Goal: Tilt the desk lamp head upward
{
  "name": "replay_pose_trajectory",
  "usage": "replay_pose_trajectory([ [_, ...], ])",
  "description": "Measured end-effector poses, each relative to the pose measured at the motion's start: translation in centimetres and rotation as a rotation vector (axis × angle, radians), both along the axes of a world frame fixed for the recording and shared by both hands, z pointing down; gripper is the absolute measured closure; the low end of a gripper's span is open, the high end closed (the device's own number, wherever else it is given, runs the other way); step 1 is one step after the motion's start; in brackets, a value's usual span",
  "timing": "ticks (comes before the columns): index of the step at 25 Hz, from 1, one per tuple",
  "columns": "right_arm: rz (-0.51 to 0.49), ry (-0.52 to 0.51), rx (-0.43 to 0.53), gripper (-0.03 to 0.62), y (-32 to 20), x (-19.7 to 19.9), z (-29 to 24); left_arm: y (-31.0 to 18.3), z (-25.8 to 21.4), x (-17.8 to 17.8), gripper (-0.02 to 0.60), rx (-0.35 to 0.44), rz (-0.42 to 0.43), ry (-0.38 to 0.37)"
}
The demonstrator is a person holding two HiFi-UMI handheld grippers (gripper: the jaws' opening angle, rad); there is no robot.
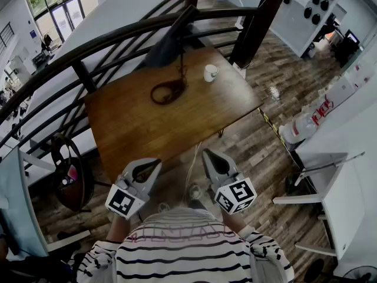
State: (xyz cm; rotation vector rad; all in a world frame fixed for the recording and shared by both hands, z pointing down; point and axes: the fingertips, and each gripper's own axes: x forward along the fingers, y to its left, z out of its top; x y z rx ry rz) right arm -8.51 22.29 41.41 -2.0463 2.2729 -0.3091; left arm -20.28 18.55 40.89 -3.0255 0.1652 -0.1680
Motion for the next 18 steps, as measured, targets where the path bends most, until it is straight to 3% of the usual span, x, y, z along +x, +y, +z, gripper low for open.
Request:
replay_pose_trajectory([
  [8, -0.038, -0.022, 0.011, 0.594, -2.1, 3.4, 0.9, -1.7, 0.7, 4.1, 0.580, 0.008, -0.010, 0.001],
  [12, -0.053, -0.066, 0.035, 0.594, -3.5, 6.1, 1.0, -3.4, 0.8, 6.3, 0.576, -0.028, -0.074, 0.028],
  [13, -0.058, -0.072, 0.029, 0.589, -3.9, 6.7, 1.1, -3.8, 1.0, 6.9, 0.488, -0.047, -0.087, 0.035],
  [14, -0.063, -0.073, 0.021, 0.538, -4.3, 7.4, 1.3, -4.2, 1.1, 7.6, 0.392, -0.062, -0.097, 0.039],
  [15, -0.070, -0.070, 0.013, 0.467, -4.8, 8.0, 1.6, -4.6, 1.3, 8.2, 0.380, -0.069, -0.107, 0.044],
  [18, -0.091, -0.055, -0.004, 0.411, -6.0, 9.8, 2.3, -5.7, 1.6, 10.0, 0.383, -0.071, -0.153, 0.062],
])
